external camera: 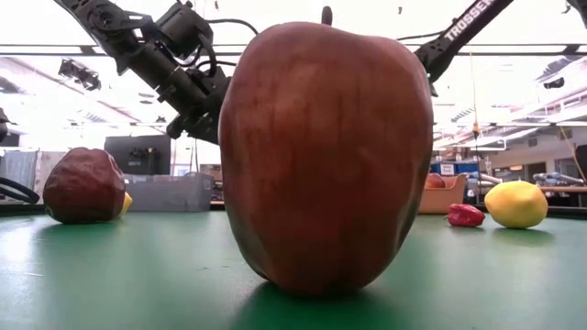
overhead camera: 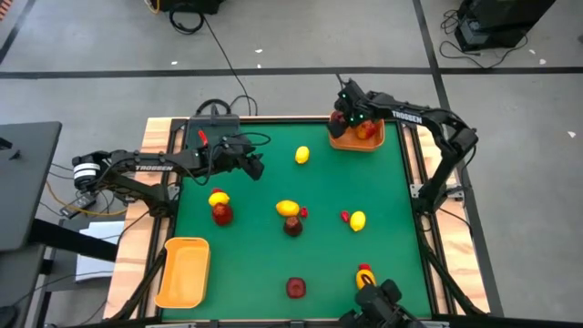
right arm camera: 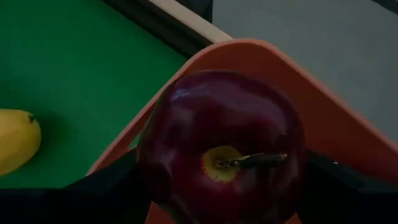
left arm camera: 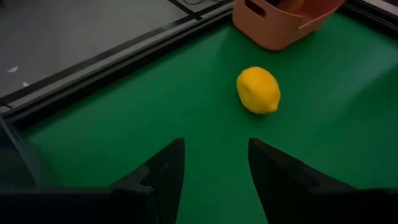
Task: Sort produce into baskets
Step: Put the apple into the orange bin
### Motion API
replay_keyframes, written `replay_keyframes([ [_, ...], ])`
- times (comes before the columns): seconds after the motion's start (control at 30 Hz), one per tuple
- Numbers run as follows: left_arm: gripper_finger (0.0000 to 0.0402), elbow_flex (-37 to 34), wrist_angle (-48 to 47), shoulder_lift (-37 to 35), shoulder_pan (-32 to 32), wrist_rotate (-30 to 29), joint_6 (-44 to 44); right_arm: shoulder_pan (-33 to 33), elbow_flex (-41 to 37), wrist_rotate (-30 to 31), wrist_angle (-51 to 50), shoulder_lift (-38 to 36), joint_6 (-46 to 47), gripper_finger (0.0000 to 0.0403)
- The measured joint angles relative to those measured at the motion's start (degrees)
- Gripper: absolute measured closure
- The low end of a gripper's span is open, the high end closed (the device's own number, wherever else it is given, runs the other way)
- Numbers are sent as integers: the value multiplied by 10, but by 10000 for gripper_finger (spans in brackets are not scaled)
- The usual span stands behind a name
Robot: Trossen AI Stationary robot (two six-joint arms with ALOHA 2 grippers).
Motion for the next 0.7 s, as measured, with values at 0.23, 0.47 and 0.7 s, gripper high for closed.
replay_keyframes([
  [0.23,218,0,0,0,0,-2,-34,2,-7,48,33,25,14,84],
  [0.47,218,0,-1,0,-1,3,-33,0,-7,47,28,23,30,34],
  [0.7,218,0,-1,0,-1,8,-42,3,-7,36,3,10,32,11],
])
